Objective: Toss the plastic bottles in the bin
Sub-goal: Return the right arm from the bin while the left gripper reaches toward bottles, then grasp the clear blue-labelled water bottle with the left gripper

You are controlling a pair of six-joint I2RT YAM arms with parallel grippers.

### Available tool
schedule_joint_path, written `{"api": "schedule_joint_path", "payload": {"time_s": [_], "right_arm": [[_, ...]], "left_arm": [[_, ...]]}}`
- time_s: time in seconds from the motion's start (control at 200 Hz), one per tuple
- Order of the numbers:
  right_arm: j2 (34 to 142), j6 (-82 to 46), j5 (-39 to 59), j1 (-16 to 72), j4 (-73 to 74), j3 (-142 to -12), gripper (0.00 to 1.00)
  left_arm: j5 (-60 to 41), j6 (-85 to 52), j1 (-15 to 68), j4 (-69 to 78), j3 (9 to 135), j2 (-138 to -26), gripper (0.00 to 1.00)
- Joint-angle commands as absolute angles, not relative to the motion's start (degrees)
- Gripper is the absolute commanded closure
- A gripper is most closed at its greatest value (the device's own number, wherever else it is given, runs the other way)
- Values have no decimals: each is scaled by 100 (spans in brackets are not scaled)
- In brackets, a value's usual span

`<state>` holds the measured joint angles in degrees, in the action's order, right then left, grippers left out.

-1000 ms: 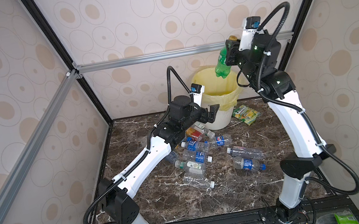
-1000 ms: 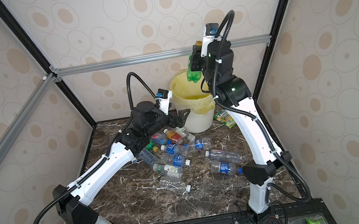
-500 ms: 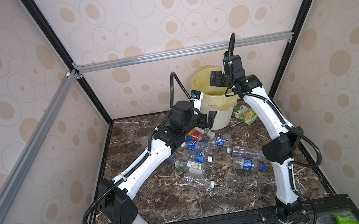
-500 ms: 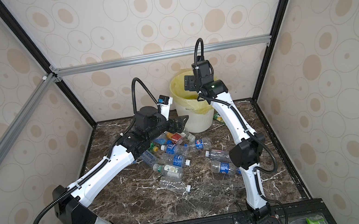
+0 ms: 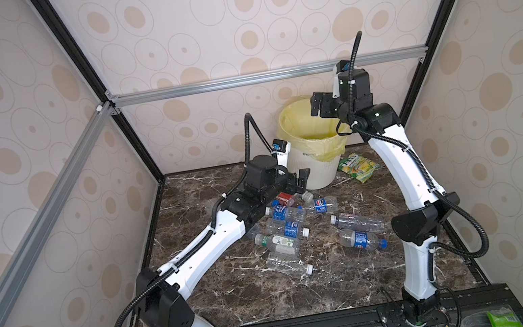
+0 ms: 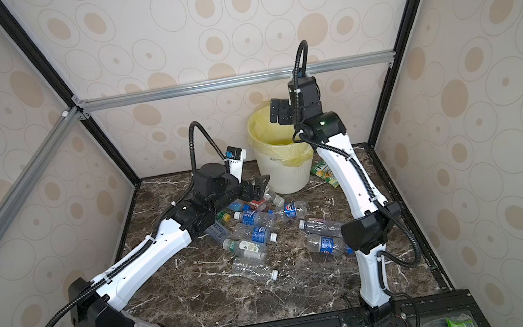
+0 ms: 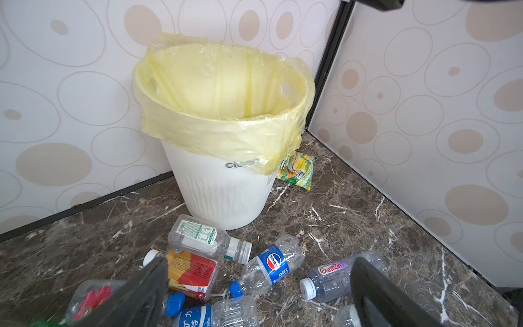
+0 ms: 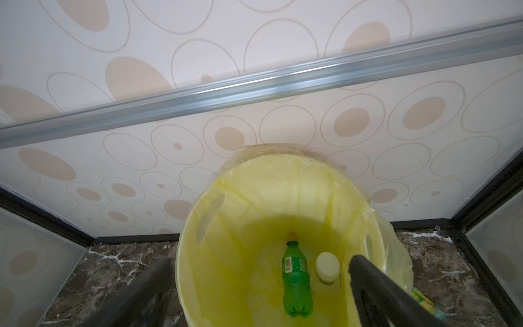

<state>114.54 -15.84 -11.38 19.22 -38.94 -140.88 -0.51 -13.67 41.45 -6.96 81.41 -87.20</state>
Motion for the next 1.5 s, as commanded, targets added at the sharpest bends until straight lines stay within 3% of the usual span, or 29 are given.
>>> {"api": "schedule_joint_path", "payload": {"time_s": [0.0,0.305,0.56,0.995,1.495], "right_arm": [[11005,-1609,-928,1947,-4018,-13713,0],[9711,-1577,-523,2365,-3233,-11479,0],[9189,-873,-588,3280,-2723,-10276,0],[9686,-787,-193,4384,-2025,-9367,0],[10184,-1352,130,4711,-1683,-9184,0]], "left_arm": [[356,-1552,4085,-707,8102,-8407,1],[781,-2246,3305,-1302,7596,-8156,1],[-6,-3159,1912,-1491,6710,-7955,1],[-541,-3803,556,-1341,5747,-8328,1],[-57,-3379,294,-1310,6223,-9613,5]]}}
